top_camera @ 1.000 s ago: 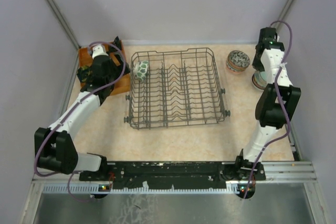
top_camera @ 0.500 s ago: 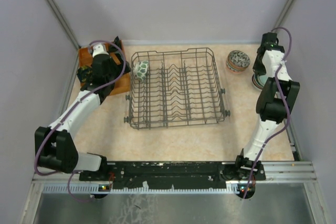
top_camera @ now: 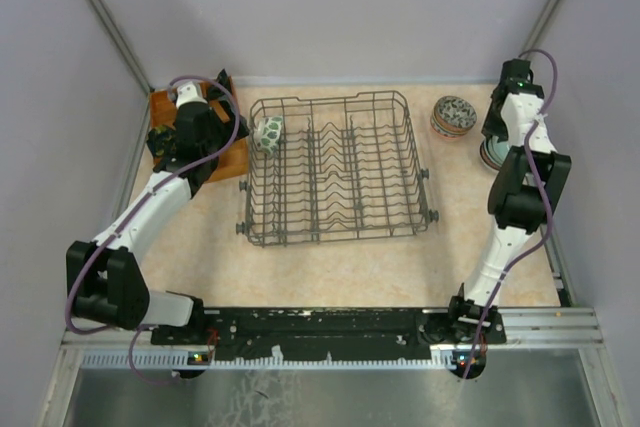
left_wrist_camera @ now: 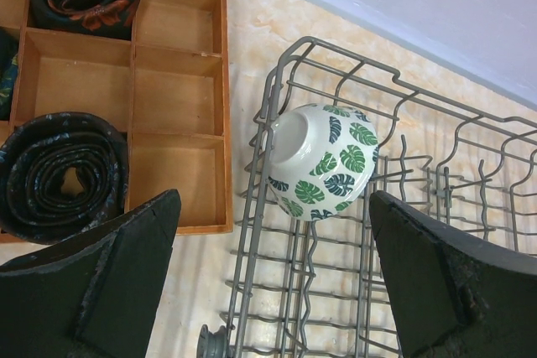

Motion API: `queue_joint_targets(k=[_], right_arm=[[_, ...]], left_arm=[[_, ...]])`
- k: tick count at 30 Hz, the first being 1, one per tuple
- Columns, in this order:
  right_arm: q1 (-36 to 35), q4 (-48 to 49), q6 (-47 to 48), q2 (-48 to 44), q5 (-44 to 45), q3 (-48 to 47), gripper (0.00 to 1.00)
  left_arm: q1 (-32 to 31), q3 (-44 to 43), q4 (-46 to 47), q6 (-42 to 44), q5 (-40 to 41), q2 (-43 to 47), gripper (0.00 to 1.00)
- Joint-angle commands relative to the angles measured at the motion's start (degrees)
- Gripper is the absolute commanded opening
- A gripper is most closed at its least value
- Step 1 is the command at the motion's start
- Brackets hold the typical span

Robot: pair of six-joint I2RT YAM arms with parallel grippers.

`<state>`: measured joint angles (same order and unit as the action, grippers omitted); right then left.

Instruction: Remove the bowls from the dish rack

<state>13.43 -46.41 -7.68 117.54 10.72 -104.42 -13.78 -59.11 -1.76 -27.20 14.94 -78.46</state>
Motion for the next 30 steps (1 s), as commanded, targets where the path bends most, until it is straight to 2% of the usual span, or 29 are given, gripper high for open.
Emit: queue_joint_targets(k=[1,14,20,25,30], right_arm=[[0.57,1.32,0.18,-1.78,0.56,-3.37,0.34],[-0.54,0.88,-0.42,-11.87,1.67,-2.70,0.44],[-8.04,1.51,-0.85,-19.36,2.42,-0.54,0.47],[-20.51,13.73,-3.05,-29.01,-5.10,7.27,0.58],[-29.37,35.38,-12.56,-30.66,-21.06,18.34,0.63]], left_arm=[[-0.37,-1.53,0.46,-0.42,-0.26,-0.48,0.99],[-0.63,0.49,1.78,-1.59,-1.17,1.65,0.99],[-1.30,1.33,2.91,-1.61,-1.10,3.12,0.99],[-1.44,1.69,2.28,-0.41,-0.13,3.92,0.99],[-1.51,5.36,3.45,-0.11,2.89,6.73,0.99]])
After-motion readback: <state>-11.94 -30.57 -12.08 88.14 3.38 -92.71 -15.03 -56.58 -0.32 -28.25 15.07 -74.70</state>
